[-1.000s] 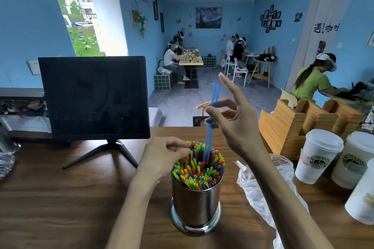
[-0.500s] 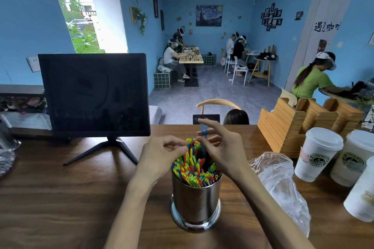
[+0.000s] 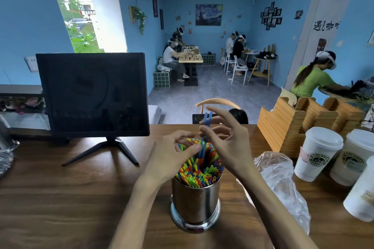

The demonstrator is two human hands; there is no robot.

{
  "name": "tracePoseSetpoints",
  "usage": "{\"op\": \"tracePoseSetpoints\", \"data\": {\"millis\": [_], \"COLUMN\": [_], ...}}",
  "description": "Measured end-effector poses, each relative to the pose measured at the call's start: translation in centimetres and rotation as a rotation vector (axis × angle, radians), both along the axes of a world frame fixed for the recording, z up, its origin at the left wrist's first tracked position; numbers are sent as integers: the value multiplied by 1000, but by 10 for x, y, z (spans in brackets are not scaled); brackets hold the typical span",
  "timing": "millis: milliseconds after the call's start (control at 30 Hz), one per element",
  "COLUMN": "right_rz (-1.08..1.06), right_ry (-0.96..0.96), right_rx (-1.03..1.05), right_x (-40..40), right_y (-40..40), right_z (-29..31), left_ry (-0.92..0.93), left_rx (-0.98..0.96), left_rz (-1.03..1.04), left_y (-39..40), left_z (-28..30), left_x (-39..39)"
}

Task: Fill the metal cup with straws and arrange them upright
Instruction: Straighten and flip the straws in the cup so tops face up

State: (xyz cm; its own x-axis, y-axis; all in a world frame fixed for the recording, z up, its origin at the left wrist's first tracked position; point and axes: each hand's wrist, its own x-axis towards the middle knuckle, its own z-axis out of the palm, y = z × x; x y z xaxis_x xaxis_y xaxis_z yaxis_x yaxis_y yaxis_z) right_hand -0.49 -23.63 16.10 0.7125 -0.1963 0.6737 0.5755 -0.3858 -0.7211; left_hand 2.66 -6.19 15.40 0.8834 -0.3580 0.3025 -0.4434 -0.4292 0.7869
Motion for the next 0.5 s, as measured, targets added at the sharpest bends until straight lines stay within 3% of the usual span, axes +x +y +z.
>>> {"op": "tracePoseSetpoints", "data": {"millis": [133,267,400,500], "right_rz": [-50,-82,-39,114], "right_ry": [-203,-309,-223,-1], "right_rx": [175,447,671,622], "right_x": [-7,-9,-4,0], "right_y": [-2,-7,-10,-20], "right_z": [24,41,37,21], "left_ry": [-10,-49,68,141], "left_rx": [62,-120,-472,-770], "left_rz": [-29,-42,-3,217], "left_y": [-1,-3,2,12], "left_z": [-4,3,14,21], "left_x": [3,0,-2,1]}}
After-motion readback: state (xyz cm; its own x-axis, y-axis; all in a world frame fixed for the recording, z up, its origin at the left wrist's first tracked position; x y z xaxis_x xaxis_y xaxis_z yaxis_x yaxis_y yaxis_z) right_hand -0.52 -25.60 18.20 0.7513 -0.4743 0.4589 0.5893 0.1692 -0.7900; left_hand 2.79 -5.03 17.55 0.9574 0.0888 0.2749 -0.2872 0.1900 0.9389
